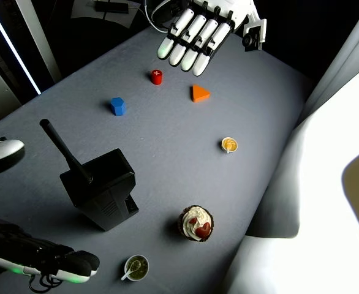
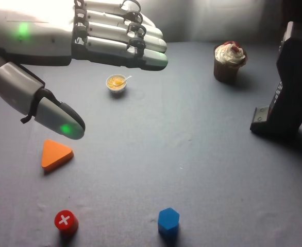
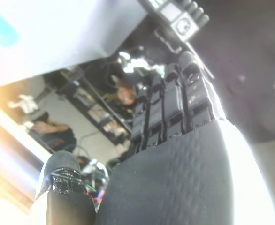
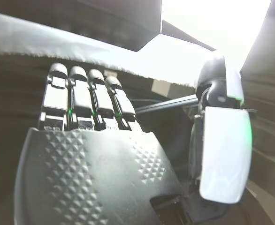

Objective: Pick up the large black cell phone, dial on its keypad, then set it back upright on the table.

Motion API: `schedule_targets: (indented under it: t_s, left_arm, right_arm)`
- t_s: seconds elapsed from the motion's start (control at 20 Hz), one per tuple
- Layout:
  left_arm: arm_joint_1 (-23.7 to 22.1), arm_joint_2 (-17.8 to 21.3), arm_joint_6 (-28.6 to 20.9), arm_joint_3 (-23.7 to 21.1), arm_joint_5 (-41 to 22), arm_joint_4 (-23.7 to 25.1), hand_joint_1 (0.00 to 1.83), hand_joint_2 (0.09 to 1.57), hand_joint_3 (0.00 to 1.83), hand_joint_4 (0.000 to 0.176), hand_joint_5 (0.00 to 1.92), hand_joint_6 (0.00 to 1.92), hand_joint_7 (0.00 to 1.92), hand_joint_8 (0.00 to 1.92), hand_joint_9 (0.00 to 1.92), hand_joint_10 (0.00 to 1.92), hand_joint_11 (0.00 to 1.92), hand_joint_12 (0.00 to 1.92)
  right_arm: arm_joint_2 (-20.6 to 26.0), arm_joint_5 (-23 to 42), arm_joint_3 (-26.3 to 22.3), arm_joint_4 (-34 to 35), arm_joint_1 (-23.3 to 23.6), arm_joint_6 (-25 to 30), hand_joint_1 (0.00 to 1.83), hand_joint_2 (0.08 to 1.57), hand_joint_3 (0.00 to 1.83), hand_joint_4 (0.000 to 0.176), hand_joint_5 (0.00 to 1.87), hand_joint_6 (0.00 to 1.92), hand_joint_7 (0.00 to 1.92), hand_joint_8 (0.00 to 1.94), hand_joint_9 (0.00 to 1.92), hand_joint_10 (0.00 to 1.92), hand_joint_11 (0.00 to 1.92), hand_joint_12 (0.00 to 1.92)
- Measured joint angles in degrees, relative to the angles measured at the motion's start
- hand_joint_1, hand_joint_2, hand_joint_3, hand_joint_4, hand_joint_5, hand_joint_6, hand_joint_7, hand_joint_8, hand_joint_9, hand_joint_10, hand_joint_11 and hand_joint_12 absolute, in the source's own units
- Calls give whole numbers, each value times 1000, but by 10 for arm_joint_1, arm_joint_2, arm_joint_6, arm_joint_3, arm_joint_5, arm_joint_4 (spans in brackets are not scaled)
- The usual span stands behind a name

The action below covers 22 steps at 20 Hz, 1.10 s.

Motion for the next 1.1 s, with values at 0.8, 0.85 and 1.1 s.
schedule_targets:
  t_s: [0.8,0.85,1.1]
  left_arm:
    - [0,1,-4,-5,-6,6,0,1063,3,0,85,2,105,1,97,1,0,277]
    - [0,1,-4,-5,-7,6,0,1061,1,0,75,1,96,1,86,2,0,246]
    - [0,1,-5,-7,-8,7,0,1053,0,0,104,2,121,2,108,2,0,289]
  right_arm:
    - [-24,-27,11,-14,35,-13,1130,1082,23,0,0,0,0,0,0,0,0,0]
    - [-24,-31,11,-19,37,-14,1161,1063,12,0,0,0,0,0,0,0,0,0]
    - [-24,-40,11,-30,42,-14,1099,1112,27,0,0,0,0,0,0,0,0,0]
